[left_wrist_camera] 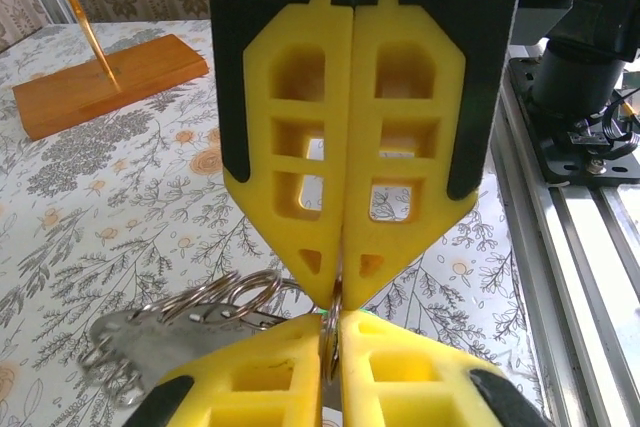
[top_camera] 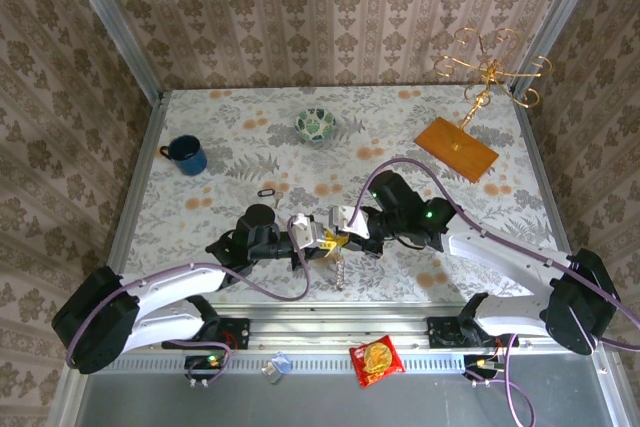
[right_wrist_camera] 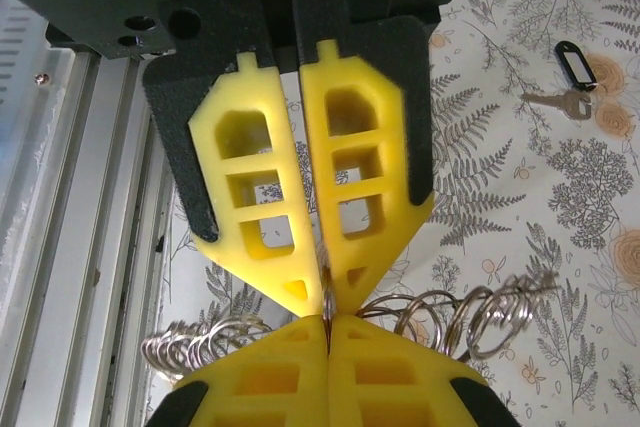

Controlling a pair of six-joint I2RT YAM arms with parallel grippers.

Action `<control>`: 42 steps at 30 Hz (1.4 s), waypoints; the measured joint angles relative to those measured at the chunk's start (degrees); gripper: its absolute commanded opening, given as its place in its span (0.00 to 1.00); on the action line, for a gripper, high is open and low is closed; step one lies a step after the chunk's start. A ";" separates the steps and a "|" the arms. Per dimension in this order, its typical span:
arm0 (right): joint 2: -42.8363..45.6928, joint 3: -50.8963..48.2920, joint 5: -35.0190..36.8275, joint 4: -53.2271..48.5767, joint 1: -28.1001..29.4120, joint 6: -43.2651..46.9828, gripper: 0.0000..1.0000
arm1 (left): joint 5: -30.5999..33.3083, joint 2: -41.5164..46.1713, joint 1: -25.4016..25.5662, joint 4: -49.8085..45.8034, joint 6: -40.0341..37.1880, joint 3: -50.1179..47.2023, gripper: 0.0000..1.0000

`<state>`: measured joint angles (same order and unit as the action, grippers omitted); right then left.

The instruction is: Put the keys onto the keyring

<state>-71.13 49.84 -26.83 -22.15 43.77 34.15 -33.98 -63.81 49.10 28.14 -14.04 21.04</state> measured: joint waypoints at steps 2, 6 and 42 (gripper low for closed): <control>-0.02 0.00 0.20 0.00 0.02 0.02 0.13 | -0.20 0.00 0.00 -0.33 -0.33 0.02 0.00; 0.72 -1.01 0.20 1.70 -0.63 -1.64 0.21 | -0.37 0.00 0.00 -0.39 -0.37 0.07 0.00; -2.19 -5.92 -1.88 6.54 -3.10 -6.56 0.23 | -0.33 0.00 0.00 -0.02 -0.37 0.04 0.00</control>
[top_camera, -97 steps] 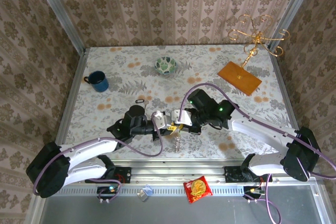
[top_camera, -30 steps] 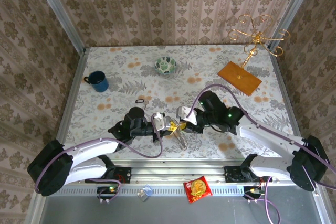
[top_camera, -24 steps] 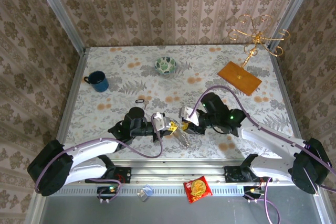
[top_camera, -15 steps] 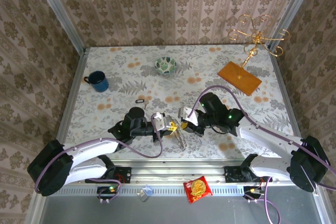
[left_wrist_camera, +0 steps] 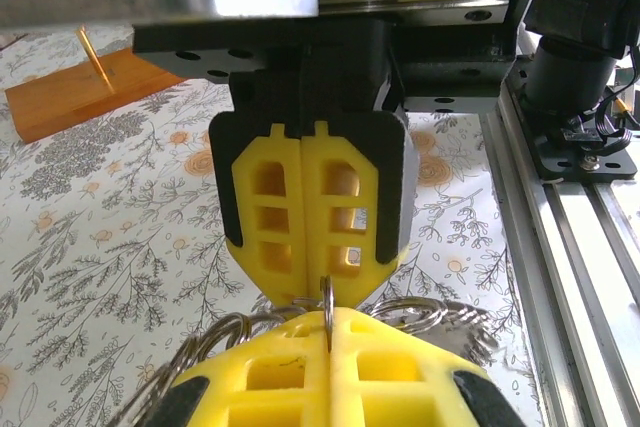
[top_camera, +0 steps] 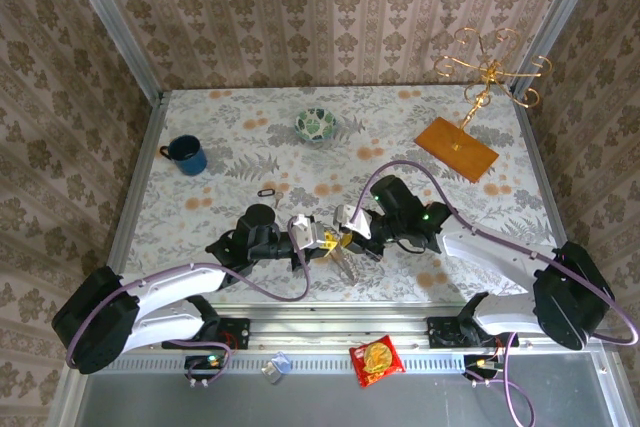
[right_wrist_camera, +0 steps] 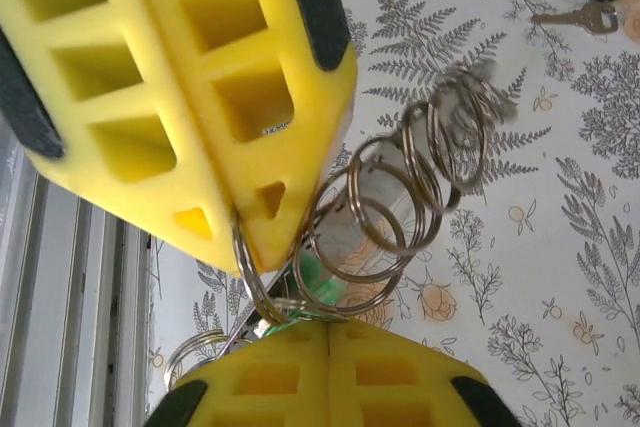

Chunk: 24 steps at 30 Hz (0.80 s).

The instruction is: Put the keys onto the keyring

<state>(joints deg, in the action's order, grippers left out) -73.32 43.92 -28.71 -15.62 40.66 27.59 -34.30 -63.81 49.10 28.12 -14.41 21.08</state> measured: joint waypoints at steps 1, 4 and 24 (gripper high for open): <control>0.26 0.00 0.24 0.13 -0.02 -0.24 0.27 | 0.00 0.02 0.00 0.02 0.00 0.00 0.00; 2.95 -1.11 1.03 0.94 -0.15 -1.11 0.32 | 0.02 0.02 0.00 0.68 0.02 -0.20 0.00; 5.22 -7.58 4.50 9.27 1.77 -5.18 0.36 | 1.14 -1.86 0.00 16.06 7.37 -5.55 0.00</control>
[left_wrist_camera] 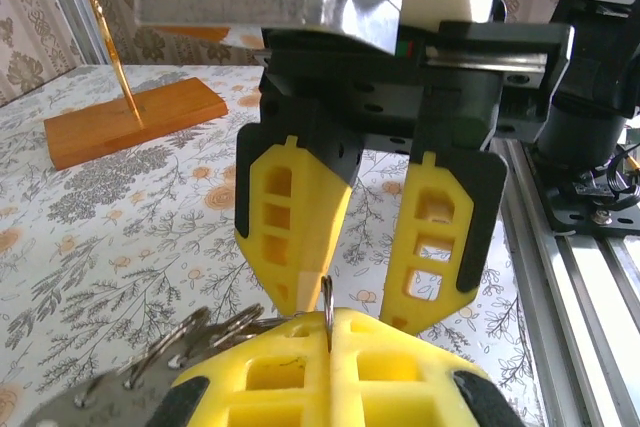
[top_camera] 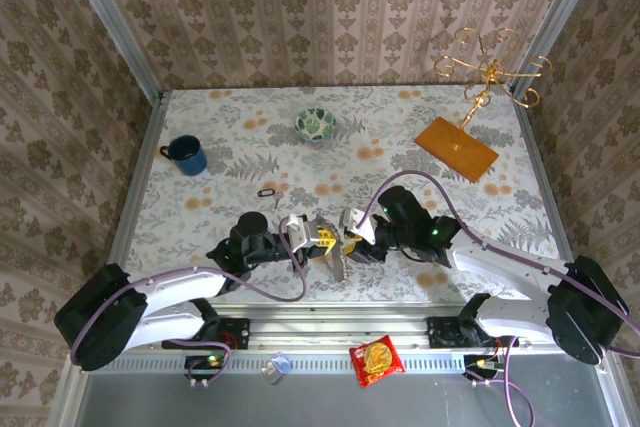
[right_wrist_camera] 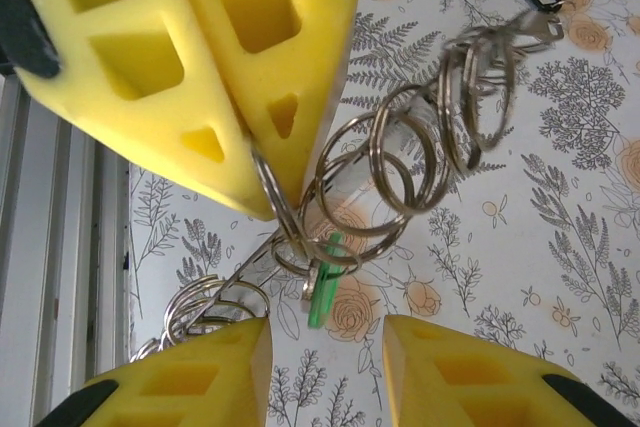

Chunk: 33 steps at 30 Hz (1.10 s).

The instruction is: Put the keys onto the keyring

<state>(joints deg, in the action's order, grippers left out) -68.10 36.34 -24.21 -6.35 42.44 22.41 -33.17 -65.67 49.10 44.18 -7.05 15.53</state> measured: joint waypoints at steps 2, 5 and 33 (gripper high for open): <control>-0.72 -0.42 0.02 1.29 0.11 -0.35 0.36 | 0.15 -0.70 0.00 0.81 0.57 -0.26 0.00; -1.03 -0.96 0.00 3.30 0.22 -0.85 0.36 | 0.37 -1.14 0.00 1.79 1.09 -0.57 0.00; 0.90 -3.17 3.30 8.70 0.63 -2.78 0.00 | 3.58 -0.44 0.00 2.93 1.25 -0.59 0.00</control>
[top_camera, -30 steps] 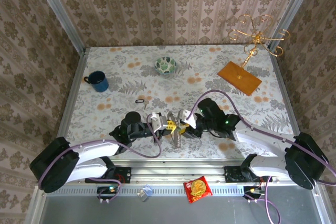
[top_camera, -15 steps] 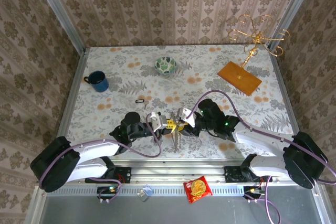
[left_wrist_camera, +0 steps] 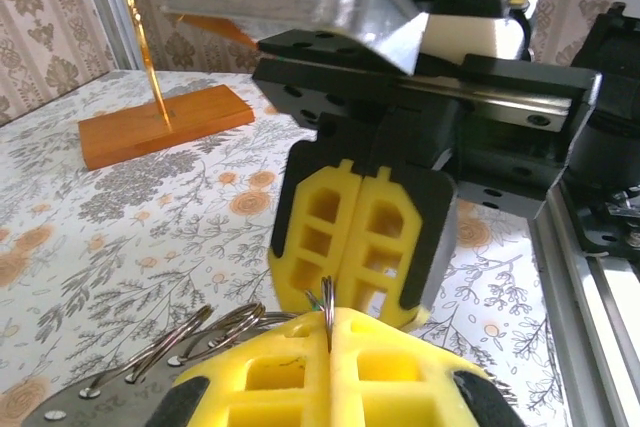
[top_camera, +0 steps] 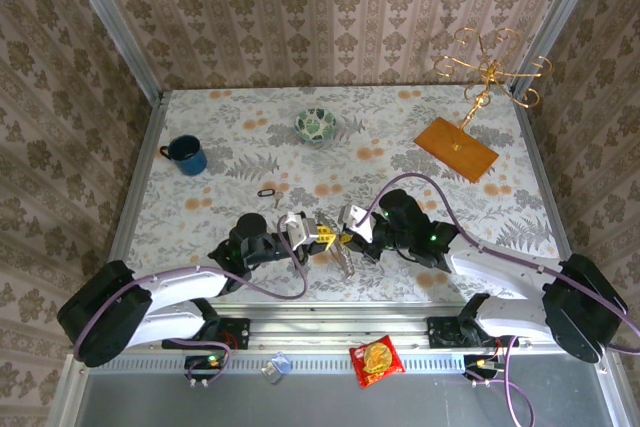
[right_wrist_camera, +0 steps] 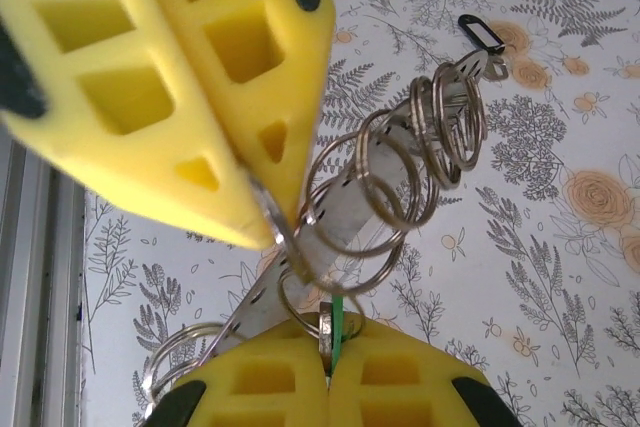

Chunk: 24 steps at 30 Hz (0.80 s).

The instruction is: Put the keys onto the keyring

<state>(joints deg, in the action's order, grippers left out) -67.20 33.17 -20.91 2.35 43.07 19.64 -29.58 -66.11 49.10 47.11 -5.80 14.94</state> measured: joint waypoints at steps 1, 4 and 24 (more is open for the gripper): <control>0.52 0.02 0.17 -0.61 0.00 0.13 0.00 | 0.24 0.39 0.00 -0.61 -0.22 0.00 0.00; 1.84 0.85 0.87 -2.86 0.11 1.07 0.00 | 0.55 1.73 0.02 -2.67 -0.94 0.02 0.00; 3.52 7.56 1.25 -12.90 0.76 4.48 0.00 | 0.76 2.23 0.04 -9.44 -4.83 2.54 0.49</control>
<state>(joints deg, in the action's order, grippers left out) -63.68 40.73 -19.66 -10.55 43.83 24.12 -28.82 -63.88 49.15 37.67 -10.63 17.47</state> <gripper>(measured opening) 0.063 0.427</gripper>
